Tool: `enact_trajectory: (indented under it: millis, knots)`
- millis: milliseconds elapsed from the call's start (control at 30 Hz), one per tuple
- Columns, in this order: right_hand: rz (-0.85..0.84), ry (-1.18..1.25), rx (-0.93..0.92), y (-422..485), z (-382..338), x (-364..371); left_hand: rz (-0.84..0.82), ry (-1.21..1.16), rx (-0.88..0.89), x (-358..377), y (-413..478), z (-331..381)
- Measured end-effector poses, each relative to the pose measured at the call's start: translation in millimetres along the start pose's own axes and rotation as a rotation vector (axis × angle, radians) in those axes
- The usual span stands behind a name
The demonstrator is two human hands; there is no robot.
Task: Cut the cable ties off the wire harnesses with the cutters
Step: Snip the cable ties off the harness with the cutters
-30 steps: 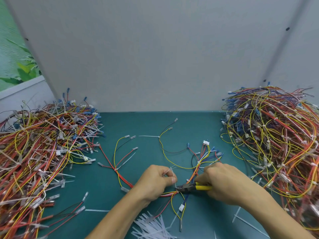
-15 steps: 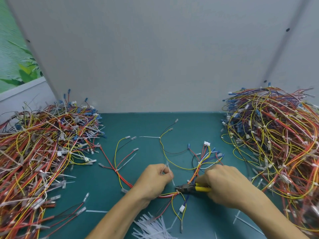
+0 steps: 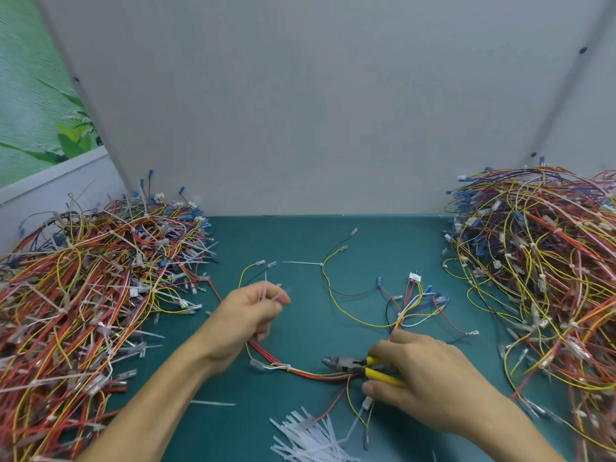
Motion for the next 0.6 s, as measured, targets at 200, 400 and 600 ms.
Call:
enact_trajectory:
  millis: [200, 400, 600]
  knots:
    - [0.041, -0.075, -0.059, 6.5, -20.3, 3.2, -0.311, 0.658, 0.121, 4.4, -12.1, -14.8]
    - [0.018, -0.1, -0.048, 10.4, -26.7, 7.5, -0.304, 0.725, 0.081, 8.8, -9.3, -29.6]
    - [0.02, -0.1, -0.003, 17.7, -30.9, 10.6, -0.153, 0.792, 0.07, 7.4, -0.3, -29.2]
Point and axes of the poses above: each hand's wrist, its own y-axis towards the middle knuckle, its own x-axis out of the palm, z = x × y, the point moved 5 cm from there along y, towards the middle knuckle, and after that the axes turned 1 degree about x, right-handed, at the moved point
